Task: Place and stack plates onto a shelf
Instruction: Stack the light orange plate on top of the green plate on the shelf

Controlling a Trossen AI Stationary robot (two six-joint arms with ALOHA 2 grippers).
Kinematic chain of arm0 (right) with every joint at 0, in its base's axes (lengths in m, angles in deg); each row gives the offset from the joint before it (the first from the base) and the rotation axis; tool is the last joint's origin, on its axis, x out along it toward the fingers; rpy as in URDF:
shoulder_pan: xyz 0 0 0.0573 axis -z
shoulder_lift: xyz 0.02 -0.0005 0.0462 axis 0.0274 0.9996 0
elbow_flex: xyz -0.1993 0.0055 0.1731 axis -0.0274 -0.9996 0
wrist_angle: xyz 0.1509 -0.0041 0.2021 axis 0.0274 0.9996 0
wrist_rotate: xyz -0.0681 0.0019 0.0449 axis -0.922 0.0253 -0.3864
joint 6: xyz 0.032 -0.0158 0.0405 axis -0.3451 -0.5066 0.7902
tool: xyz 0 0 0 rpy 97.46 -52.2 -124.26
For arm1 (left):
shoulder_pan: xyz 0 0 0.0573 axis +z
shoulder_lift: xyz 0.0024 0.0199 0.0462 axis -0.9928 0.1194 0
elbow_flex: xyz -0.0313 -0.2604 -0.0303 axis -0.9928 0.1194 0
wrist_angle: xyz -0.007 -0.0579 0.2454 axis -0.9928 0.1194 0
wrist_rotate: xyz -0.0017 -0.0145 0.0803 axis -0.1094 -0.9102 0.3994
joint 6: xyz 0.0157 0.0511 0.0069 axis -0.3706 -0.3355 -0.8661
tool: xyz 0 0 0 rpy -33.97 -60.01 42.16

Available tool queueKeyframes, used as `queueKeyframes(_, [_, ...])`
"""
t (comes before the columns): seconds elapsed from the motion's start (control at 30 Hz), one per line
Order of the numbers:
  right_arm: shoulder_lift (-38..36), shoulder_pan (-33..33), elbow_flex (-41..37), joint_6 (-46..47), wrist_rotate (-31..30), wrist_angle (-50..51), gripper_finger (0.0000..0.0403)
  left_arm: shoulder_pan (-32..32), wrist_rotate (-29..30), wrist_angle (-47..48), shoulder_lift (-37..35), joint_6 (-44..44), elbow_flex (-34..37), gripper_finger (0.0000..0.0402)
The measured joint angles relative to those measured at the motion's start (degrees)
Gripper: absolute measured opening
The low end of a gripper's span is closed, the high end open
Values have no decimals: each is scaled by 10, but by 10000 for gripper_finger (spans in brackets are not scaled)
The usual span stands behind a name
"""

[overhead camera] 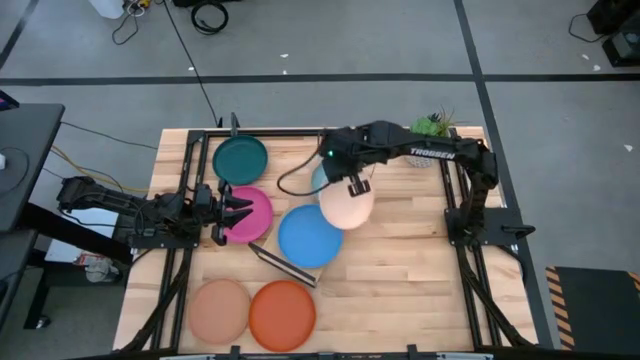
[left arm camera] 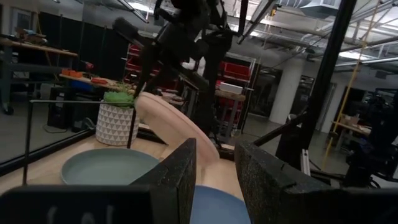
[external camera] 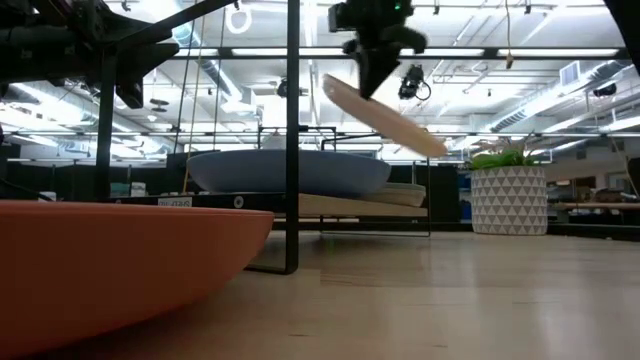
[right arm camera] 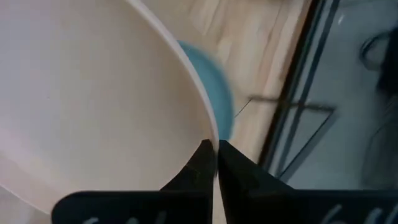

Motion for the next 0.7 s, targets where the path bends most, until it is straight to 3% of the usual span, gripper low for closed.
queueKeyframes(0.17, [12,34,0,-74,4,-53,12,0,23,0,0,0,0,116])
queueKeyframes(0.47, [39,89,0,-95,25,-72,14,0,27,0,0,0,0,116])
queueKeyframes(0.7, [55,90,0,-89,2,-75,77,0,27,1,0,0,0,116])
